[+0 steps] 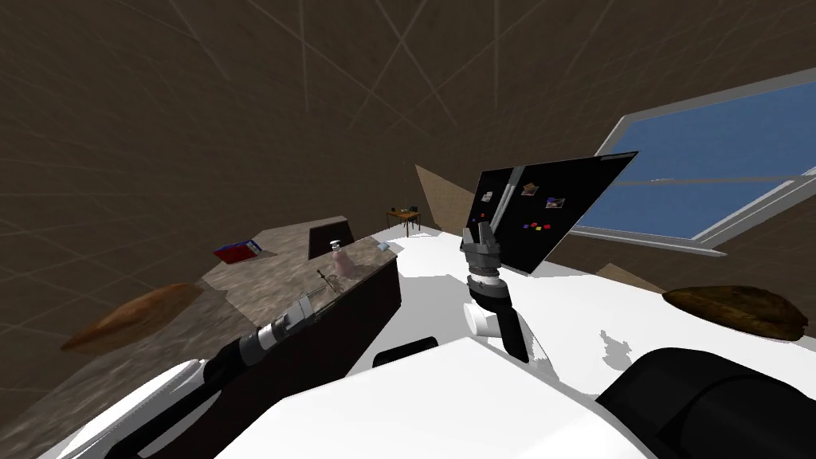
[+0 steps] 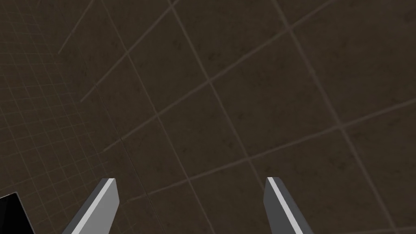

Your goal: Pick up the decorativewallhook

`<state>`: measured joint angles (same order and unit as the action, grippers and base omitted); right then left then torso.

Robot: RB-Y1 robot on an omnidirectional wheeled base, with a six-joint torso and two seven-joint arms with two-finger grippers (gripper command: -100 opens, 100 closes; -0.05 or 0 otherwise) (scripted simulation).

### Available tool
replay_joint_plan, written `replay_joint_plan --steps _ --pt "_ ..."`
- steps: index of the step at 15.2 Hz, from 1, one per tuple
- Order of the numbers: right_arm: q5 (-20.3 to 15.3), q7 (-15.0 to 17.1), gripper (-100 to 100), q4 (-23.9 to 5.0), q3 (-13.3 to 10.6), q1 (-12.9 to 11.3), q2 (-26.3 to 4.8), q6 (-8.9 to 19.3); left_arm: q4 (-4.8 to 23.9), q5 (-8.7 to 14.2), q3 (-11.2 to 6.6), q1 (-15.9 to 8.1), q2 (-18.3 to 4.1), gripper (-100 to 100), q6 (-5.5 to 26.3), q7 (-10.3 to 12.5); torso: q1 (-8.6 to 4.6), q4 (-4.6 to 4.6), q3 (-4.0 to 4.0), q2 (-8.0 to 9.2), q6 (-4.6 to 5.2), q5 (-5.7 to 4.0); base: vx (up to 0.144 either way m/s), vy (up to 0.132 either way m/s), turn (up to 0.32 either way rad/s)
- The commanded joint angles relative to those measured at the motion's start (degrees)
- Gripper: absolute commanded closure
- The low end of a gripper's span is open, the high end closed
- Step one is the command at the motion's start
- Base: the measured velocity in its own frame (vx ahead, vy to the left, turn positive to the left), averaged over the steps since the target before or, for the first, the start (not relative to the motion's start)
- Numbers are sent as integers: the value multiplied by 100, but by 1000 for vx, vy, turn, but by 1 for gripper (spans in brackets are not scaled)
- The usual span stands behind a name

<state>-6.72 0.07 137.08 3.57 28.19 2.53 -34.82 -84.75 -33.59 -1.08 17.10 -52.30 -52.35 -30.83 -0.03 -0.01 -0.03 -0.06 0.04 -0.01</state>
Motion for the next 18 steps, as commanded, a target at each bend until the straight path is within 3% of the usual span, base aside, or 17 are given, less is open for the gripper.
replay_joint_plan --steps 1,3,4,5,6,7,9,10,11,12,14,15,16,17,18 --pt "0 0 0 0 0 0 0 0 286 -286 -3 -42 -286 -100 -211 -286 0 0 0 0 0 0 28 -18 -378" --pt "0 0 0 0 0 0 0 0 459 -399 -3 -42 -361 -100 -211 -358 1 -1 -2 -4 1 -1 27 -6 -200" --pt "0 0 0 0 1 1 0 0 649 -609 0 -83 -592 -100 -378 -589 3 -1 -1 -2 -5 1 20 -12 -217" --pt "0 0 0 0 0 0 0 0 795 -683 0 -83 -605 -100 -378 -617 2 0 -1 -1 1 0 22 -10 -261" --pt "0 0 0 0 0 0 0 0 928 -837 6 -119 -782 -100 -543 -821 1 0 -1 -1 0 1 28 -11 -314" --pt "0 0 0 0 0 0 0 0 1068 -966 6 -119 -839 -100 -543 -871 1 0 -2 -4 3 0 33 -5 -272" --pt "0 0 0 0 1 1 0 0 1129 -966 6 -119 -839 -100 -543 -871 4 -1 -2 -3 -5 0 22 2 -35" --pt "0 0 0 0 1 1 0 0 1333 -1212 14 -151 -1061 -100 -706 -1120 5 0 0 0 -7 2 24 -10 -240" --pt "0 0 0 0 0 0 0 0 1451 -1247 14 -151 -1061 -100 -706 -1122 2 0 -1 -2 2 0 30 -2 -289" --pt "0 0 0 0 0 0 0 0 1630 -1420 26 -179 -1270 -100 -867 -1280 3 -1 -2 -4 1 1 36 -3 -329" --pt "0 0 0 0 0 0 0 0 1788 -1525 26 -179 -1270 -100 -867 -1368 4 -1 -4 -6 -1 1 31 5 -184" --pt "0 0 0 0 1 1 0 0 1986 -1733 42 -202 -1465 -100 -1023 -1600 5 -1 -2 -4 -5 2 30 3 -227" --pt "0 0 0 0 0 0 0 0 2082 -1798 42 -202 -1465 -100 -1023 -1607 5 -1 -2 -5 1 1 33 9 -257" --pt "0 0 0 0 0 0 0 0 2262 -1966 61 -221 -1646 -100 -1176 -1800 6 -1 -3 -6 -1 2 36 10 -356" --pt "0 0 0 0 0 0 0 0 2415 -2066 61 -221 -1646 -100 -1176 -1839 7 -1 -4 -7 3 0 36 14 -282"
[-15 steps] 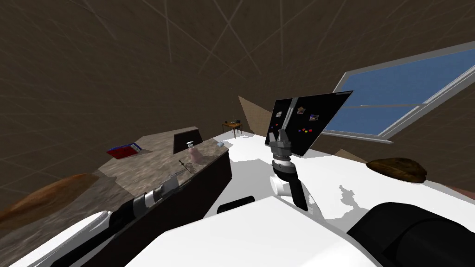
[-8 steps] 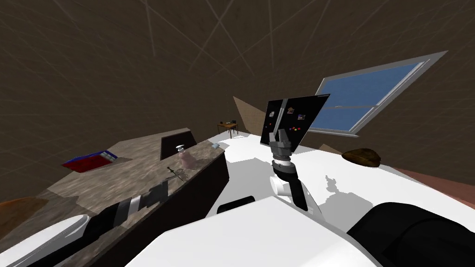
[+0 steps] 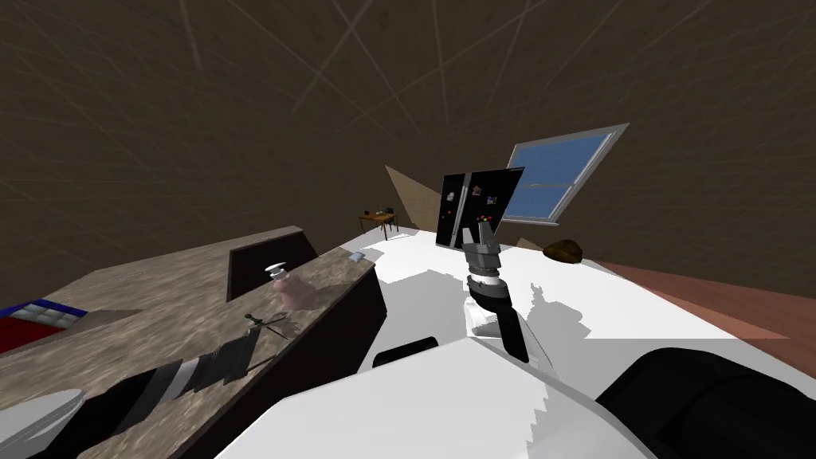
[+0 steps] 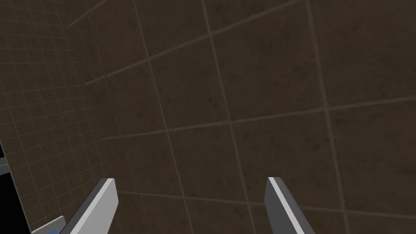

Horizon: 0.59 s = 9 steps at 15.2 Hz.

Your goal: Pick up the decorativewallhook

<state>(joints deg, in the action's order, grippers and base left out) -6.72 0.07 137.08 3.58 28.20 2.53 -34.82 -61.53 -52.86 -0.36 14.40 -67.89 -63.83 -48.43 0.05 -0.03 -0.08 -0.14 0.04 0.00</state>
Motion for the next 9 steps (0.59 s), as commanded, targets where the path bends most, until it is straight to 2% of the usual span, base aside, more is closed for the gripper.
replay_joint_plan --steps 1,2,3,4,6,7,9 --pt "0 0 0 0 0 0 0 0 286 -286 12 36 -251 -100 -176 -286 0 0 0 0 0 0 44 11 -289" --pt "0 0 0 0 0 0 0 0 350 -400 12 36 -251 -100 -176 -303 -1 0 -1 -2 1 -2 45 15 -225" --pt "0 0 0 0 0 0 0 0 408 -400 12 36 -251 -100 -176 -303 0 -1 -1 -3 -2 0 30 13 -57" --pt "0 0 0 0 1 1 0 0 575 -628 40 28 -398 -100 -318 -518 -1 0 0 1 -6 0 30 6 -200" --pt "0 0 0 0 0 0 0 0 703 -653 40 28 -398 -100 -318 -518 -2 1 1 2 -3 0 26 12 -150" --pt "0 0 0 0 0 1 0 0 866 -897 71 26 -527 -100 -454 -723 -2 1 3 5 -6 0 26 6 -253" --pt "0 0 0 0 0 0 0 0 987 -897 71 26 -527 -100 -454 -723 -3 1 2 4 -3 -1 28 12 -142"
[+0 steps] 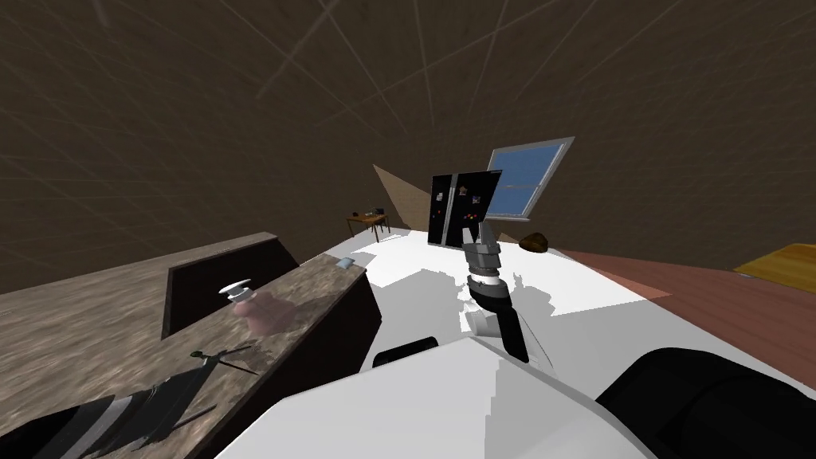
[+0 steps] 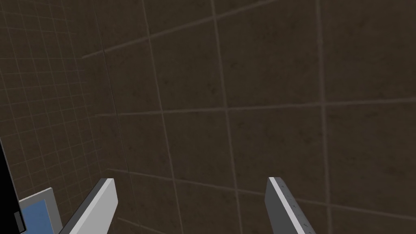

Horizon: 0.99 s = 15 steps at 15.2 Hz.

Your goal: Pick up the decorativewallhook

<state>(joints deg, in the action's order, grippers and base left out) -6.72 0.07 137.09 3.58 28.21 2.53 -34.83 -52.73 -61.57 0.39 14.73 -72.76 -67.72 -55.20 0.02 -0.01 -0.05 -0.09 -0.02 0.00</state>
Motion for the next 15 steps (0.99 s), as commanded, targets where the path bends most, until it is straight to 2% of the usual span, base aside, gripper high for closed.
replay_joint_plan --steps 1,2,3,4,5,6,8,9,12,13,14,15 --pt "0 0 0 0 0 0 0 0 286 -261 32 -3 -150 -100 -194 -241 0 0 0 0 0 0 27 9 -167" --pt "0 0 0 0 0 -1 0 0 377 -261 32 -3 -150 -100 -194 -241 0 0 0 0 4 0 30 15 -206" --pt "0 0 0 0 0 -1 0 0 633 -484 71 4 -243 -100 -315 -424 1 0 -1 -1 4 0 33 18 -289" --pt "0 0 0 0 -1 -1 0 0 633 -484 71 4 -243 -100 -315 -424 1 -1 -1 -3 7 -1 34 20 -235" --pt "0 0 0 0 0 -1 0 0 873 -694 112 16 -318 -100 -428 -594 2 -1 -2 -3 4 0 40 19 -260" --pt "0 0 0 0 0 -1 0 0 873 -694 112 16 -318 -100 -428 -594 2 -1 -3 -5 6 -1 39 23 -215" --pt "0 0 0 0 0 -1 0 0 1298 -1021 196 44 -427 -100 -627 -894 4 -2 -4 -7 4 1 47 28 -279" --pt "0 0 0 0 0 -1 0 0 1298 -1069 196 44 -427 -100 -627 -894 6 -2 -6 -11 9 0 47 30 -222" --pt "0 0 0 0 0 0 0 0 1773 -1491 304 84 -509 -100 -849 -1229 3 -3 -6 -11 6 2 53 24 -270" --pt "0 0 0 0 0 -1 0 0 1881 -1588 330 92 -520 -100 -899 -1306 3 -3 -9 -15 9 1 66 29 -307" --pt "0 0 0 0 0 0 0 0 1881 -1588 330 92 -520 -100 -899 -1306 3 -4 -10 -18 6 1 60 23 -134" --pt "0 0 0 0 0 0 0 0 2011 -1705 358 92 -528 -100 -962 -1403 2 -4 -10 -18 2 1 68 12 -153"
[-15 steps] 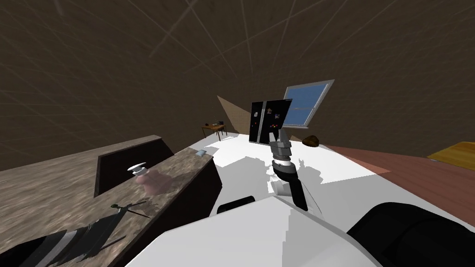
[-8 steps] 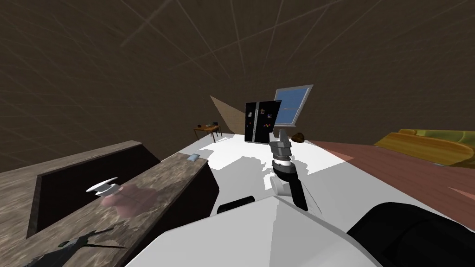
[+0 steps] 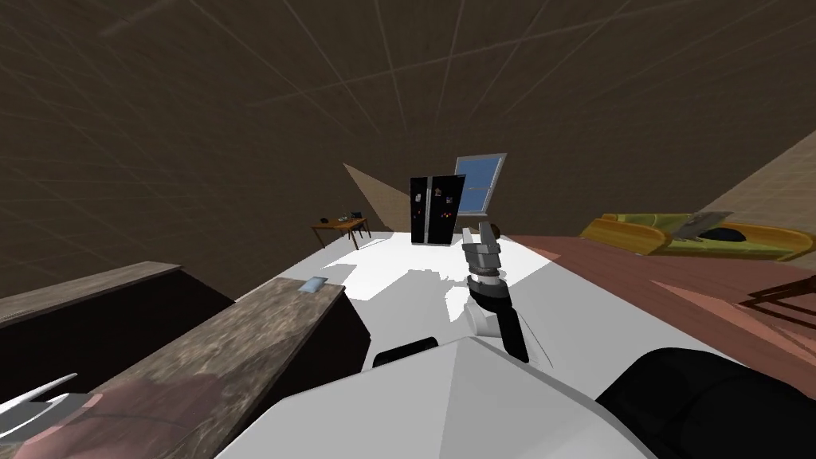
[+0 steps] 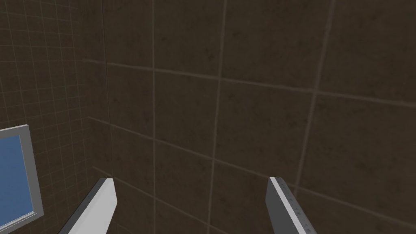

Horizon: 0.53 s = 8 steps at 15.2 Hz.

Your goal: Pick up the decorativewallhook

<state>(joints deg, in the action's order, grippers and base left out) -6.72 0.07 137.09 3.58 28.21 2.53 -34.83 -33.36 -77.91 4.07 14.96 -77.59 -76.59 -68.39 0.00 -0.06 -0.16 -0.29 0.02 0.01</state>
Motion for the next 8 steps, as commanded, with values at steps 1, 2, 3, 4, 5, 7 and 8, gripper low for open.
replay_joint_plan --steps 1,2,3,4,5,7,8 --pt "0 0 0 0 0 0 0 0 0 0 0 0 0 -100 0 0 0 0 0 0 0 0 44 9 -79" --pt "0 0 0 0 0 0 0 0 57 -21 -21 47 39 -100 11 -182 -3 1 2 4 -3 -1 60 10 87" --pt "0 0 0 0 1 1 0 0 100 -20 -50 95 77 -100 33 -347 -4 1 3 4 -9 -1 124 15 187" --pt "0 0 0 0 1 2 0 0 100 -20 -50 95 77 -100 33 -347 -4 0 -3 -7 -13 -1 148 3 173" --pt "0 0 0 0 1 2 0 0 144 -18 -79 142 115 -100 56 -513 -6 -3 -9 -18 -9 -1 168 -17 167" --pt "0 0 0 1 1 2 0 0 187 -17 -108 189 153 -100 78 -678 -14 -7 -18 -31 -6 -3 147 -16 113" --pt "0 0 0 1 1 2 0 0 231 -15 -137 237 192 -100 100 -809 -14 -7 -18 -31 -8 -3 167 -1 204"
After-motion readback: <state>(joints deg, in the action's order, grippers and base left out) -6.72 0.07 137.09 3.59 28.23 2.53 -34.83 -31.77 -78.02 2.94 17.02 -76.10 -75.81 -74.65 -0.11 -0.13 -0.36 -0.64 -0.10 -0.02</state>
